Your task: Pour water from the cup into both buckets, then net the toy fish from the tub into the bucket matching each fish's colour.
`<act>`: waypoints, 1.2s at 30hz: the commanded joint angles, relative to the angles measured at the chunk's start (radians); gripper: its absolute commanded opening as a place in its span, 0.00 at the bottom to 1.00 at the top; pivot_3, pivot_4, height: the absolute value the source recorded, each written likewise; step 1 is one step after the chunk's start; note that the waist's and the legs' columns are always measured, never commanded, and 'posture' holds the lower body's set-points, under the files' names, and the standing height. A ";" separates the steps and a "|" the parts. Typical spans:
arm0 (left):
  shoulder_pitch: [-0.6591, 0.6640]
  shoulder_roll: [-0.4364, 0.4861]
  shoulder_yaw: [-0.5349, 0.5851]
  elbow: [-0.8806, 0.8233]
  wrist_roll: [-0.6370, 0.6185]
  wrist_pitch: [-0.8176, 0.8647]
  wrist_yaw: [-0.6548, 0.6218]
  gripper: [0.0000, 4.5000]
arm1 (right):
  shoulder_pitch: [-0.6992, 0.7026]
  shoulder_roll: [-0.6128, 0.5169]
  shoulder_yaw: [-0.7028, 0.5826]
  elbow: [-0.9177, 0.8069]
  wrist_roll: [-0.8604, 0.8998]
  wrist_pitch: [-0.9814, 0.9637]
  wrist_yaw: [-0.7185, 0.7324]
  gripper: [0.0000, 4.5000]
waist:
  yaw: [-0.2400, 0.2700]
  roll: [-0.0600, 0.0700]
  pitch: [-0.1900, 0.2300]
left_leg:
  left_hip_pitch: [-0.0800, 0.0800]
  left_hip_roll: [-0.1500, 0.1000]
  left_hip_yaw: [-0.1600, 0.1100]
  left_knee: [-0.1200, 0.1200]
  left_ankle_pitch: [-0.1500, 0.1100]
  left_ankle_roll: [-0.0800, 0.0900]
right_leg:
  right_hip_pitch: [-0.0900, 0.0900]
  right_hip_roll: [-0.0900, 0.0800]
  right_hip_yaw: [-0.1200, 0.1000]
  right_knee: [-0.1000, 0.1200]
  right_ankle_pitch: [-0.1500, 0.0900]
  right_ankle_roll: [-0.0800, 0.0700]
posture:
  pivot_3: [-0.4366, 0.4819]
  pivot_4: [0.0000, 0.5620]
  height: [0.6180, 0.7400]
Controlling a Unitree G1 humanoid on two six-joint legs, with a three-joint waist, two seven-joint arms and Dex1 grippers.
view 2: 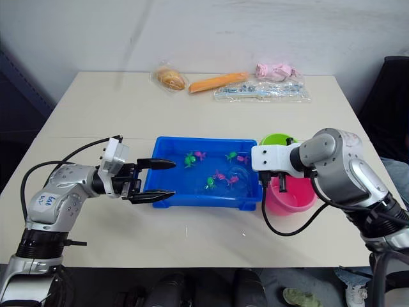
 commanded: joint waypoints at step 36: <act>-0.066 -0.002 0.012 0.020 -0.031 -0.006 -0.054 0.98 | 0.393 -0.077 -0.842 -0.238 0.713 0.600 -0.126 0.00 | 0.011 0.000 0.000 | 0.000 0.001 -0.001 -0.001 0.000 0.001 | 0.000 -0.003 0.000 0.000 0.000 0.000 | 0.48 0.27 1.00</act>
